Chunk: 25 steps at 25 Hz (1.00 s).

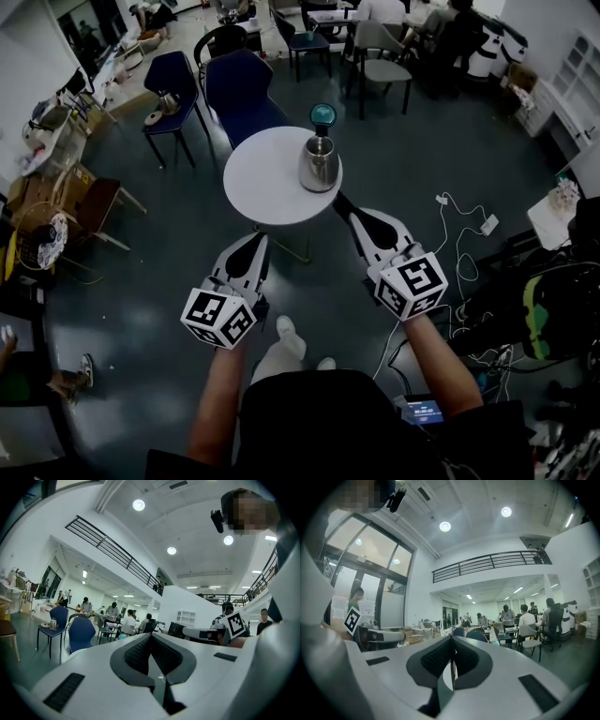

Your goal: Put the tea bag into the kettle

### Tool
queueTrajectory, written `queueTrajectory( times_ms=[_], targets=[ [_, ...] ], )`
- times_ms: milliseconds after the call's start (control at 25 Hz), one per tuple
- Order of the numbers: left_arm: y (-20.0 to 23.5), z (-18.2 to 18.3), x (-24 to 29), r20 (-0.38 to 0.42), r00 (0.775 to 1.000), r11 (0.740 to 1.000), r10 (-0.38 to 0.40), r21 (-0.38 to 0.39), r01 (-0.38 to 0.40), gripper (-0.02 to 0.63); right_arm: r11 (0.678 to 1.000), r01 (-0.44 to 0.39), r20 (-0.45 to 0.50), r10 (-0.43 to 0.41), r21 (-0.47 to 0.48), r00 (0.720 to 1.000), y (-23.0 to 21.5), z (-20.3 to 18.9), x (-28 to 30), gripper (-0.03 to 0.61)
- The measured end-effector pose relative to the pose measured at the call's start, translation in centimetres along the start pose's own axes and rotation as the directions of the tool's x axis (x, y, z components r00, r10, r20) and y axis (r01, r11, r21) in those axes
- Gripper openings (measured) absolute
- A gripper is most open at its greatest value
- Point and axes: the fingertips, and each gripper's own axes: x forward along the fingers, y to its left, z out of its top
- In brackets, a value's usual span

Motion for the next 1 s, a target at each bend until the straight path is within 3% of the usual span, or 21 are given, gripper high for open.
queueTrajectory(
  times_ms=[1000],
  targets=[
    [13.9,4.3,8.1,-0.011,0.998,0.998,-0.055,-0.030,0.055,0.015,0.998,0.055,-0.005,-0.055,0.006,0.998,-3.4,2.5,15.4,0.018]
  ],
)
